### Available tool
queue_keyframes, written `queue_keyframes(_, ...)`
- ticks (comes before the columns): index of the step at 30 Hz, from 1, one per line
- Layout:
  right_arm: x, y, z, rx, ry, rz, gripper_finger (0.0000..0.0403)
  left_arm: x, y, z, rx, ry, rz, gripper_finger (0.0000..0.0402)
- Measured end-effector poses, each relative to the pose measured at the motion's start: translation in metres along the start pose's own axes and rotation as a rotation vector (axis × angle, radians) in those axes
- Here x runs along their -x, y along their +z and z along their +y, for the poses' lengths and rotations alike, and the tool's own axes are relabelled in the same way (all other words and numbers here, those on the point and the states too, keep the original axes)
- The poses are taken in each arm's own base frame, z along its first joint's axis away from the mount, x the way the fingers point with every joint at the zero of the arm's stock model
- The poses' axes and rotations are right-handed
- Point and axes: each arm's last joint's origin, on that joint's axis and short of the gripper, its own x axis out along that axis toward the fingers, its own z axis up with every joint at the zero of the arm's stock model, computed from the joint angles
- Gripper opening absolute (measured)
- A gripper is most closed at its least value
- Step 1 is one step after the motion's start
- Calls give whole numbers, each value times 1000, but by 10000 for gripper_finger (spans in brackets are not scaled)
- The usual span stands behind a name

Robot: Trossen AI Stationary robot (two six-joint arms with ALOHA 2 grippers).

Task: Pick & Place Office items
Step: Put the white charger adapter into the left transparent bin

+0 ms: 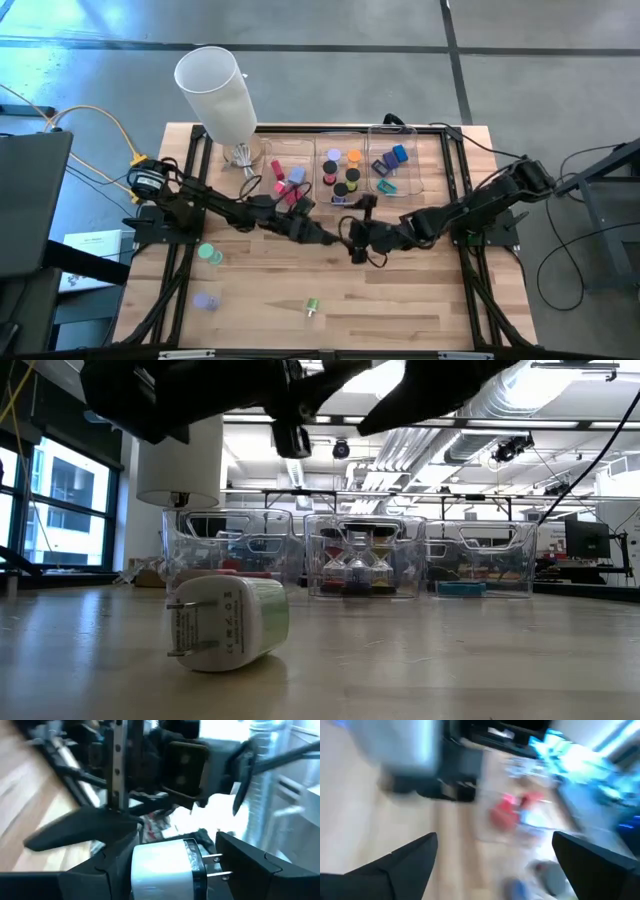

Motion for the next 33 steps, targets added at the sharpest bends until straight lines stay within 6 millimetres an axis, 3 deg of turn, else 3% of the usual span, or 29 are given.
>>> queue_keyframes(4,16,0,4,-13,-39,16,379,5,20,-5,-38,-90,35,240)
queue_keyframes(9,21,-3,10,-71,-4,26,368,17,54,-2,-174,-129,85,241)
queue_keyframes(19,28,-7,20,-164,87,65,362,74,138,8,-480,-170,323,241)
queue_keyframes(28,27,-6,19,-194,94,66,362,125,181,10,-616,-143,432,241)
queue_keyframes(33,22,-7,16,-210,118,83,362,142,194,10,-634,-113,439,241)
